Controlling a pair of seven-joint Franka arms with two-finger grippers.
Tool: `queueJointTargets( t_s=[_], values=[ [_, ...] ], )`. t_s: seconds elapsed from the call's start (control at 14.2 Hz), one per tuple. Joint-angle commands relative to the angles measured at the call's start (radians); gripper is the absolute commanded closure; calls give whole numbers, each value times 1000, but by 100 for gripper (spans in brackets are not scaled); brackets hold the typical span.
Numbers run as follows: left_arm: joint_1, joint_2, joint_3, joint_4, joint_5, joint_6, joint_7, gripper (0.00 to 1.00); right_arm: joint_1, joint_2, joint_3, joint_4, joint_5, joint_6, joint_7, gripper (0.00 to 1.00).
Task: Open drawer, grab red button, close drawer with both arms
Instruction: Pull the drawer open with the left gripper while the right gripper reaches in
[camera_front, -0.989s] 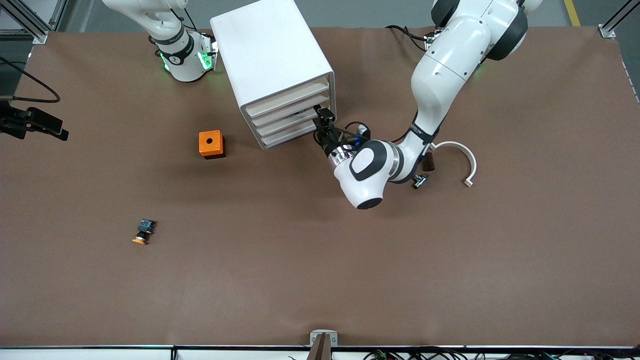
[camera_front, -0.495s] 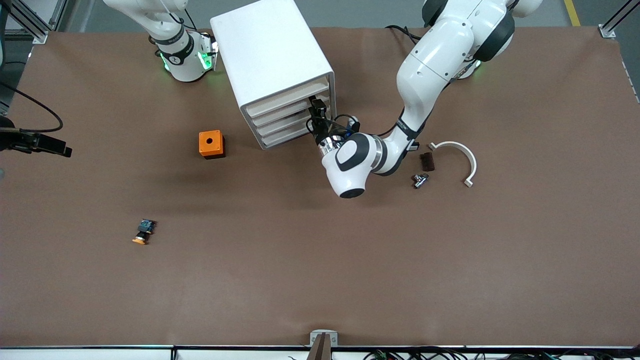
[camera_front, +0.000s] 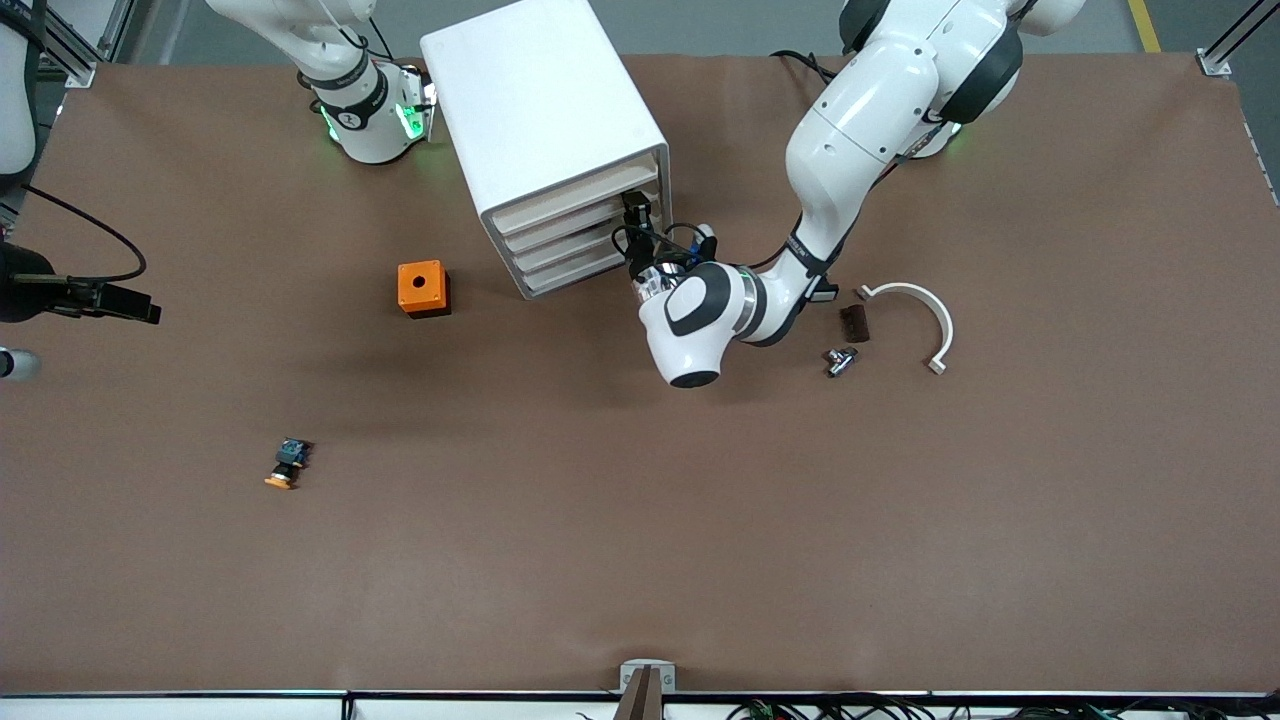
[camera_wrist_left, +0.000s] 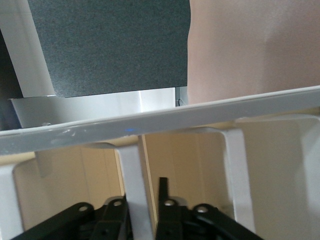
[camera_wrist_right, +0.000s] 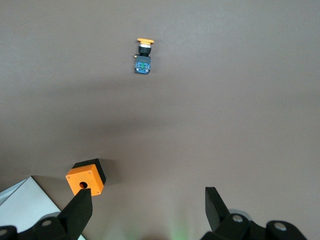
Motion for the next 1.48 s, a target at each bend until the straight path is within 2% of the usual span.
queueJointTargets(
  t_s=[0.0, 0.28, 0.71, 0.99, 1.2, 1.41],
  values=[
    [-1, -2, 1, -5, -6, -8, -14, 89, 48, 0, 12, 20, -3, -15, 192, 0],
    [28, -6, -2, 1, -14, -32, -14, 92, 139, -18, 15, 19, 97, -19, 536, 0],
    [119, -5, -1, 10, -69, -45, -13, 91, 333, -54, 15, 8, 97, -21, 871, 0],
    [169, -5, 1, 16, -85, -42, -11, 90, 534, -55, 15, 8, 96, 11, 1203, 0],
    [199, -3, 7, 35, -88, -32, -13, 90, 663, -43, 17, 0, 103, 34, 1379, 0],
    [237, -3, 9, 36, -88, -16, -13, 89, 794, -25, 15, -65, 94, 167, 1576, 0]
  ],
)
